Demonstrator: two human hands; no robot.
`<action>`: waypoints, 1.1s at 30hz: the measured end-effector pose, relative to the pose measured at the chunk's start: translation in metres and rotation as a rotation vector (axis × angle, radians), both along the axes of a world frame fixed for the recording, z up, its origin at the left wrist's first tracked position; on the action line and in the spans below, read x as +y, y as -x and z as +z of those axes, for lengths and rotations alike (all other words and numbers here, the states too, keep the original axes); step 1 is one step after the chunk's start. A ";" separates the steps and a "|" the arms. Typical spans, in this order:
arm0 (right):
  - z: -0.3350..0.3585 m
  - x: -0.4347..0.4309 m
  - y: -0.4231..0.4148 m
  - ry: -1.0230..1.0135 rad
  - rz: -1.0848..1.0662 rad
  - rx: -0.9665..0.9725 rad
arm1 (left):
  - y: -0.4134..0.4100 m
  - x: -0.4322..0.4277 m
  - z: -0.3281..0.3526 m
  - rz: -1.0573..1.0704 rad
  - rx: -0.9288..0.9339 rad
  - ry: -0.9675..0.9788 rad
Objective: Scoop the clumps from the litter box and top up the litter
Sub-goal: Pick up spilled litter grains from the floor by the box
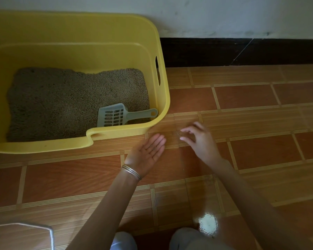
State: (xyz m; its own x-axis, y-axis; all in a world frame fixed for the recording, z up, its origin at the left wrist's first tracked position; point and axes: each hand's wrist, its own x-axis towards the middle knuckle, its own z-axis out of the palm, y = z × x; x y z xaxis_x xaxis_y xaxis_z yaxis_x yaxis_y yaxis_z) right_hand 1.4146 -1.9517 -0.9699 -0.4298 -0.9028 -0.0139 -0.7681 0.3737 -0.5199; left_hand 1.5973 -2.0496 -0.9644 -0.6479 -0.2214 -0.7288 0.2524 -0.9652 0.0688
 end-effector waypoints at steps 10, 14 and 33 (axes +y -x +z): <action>-0.007 -0.007 0.005 -0.072 -0.039 0.004 | -0.004 -0.002 -0.001 -0.011 0.003 0.009; -0.011 -0.009 0.003 -0.054 -0.027 0.053 | -0.003 0.000 -0.001 -0.015 0.013 0.005; 0.016 -0.008 -0.029 0.246 0.110 -0.025 | 0.006 0.005 0.006 -0.052 0.014 0.017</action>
